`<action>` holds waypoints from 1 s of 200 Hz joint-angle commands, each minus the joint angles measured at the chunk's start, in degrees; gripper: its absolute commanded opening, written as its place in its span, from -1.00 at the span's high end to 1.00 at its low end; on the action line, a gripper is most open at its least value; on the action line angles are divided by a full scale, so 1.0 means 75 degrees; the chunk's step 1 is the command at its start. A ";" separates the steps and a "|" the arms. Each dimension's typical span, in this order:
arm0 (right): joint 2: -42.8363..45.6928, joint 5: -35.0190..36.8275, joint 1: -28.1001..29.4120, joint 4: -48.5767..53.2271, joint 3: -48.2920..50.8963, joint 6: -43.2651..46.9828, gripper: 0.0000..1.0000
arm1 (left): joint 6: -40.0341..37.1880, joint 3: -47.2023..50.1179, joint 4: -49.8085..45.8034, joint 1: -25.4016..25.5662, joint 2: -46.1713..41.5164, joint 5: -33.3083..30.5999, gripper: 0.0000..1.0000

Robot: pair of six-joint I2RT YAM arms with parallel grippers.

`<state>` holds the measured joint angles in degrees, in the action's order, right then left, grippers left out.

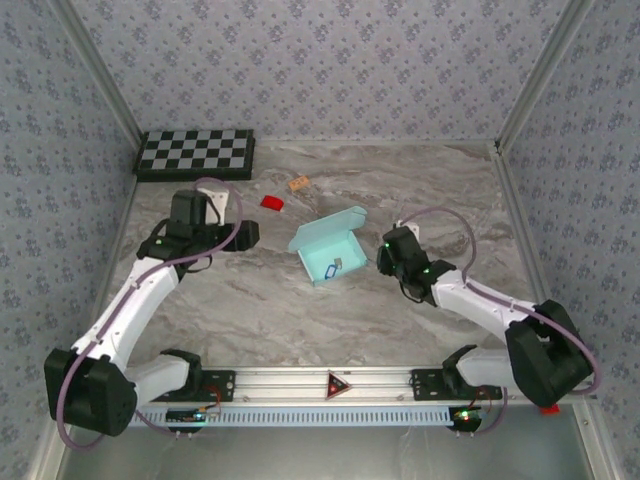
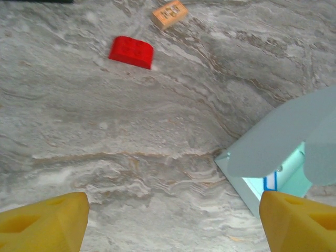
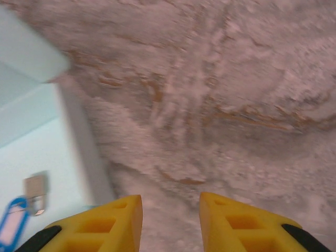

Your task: Fold the paper box

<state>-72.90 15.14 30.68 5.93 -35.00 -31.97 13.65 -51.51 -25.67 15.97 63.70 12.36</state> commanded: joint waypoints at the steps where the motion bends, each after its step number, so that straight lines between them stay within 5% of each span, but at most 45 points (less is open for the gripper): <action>1: -0.0411 -0.0582 -0.0403 0.0344 0.0018 0.0142 0.31 | 0.0271 0.0173 0.0182 0.0252 -0.0162 -0.0084 -0.68; 88: -0.2139 -0.1621 -0.0490 -0.0268 -0.0674 0.0710 0.47 | 0.0116 0.0629 0.0784 0.0730 -0.0138 0.0003 -0.68; 200: -0.2582 -0.2740 0.0071 -0.0910 -0.0983 0.1294 0.49 | -0.0495 0.0647 0.1291 0.0769 0.0147 0.0187 -0.67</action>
<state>-90.72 2.83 28.73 2.46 -41.23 -23.86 11.53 -44.82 -17.19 21.41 63.86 12.45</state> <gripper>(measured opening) 0.258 0.838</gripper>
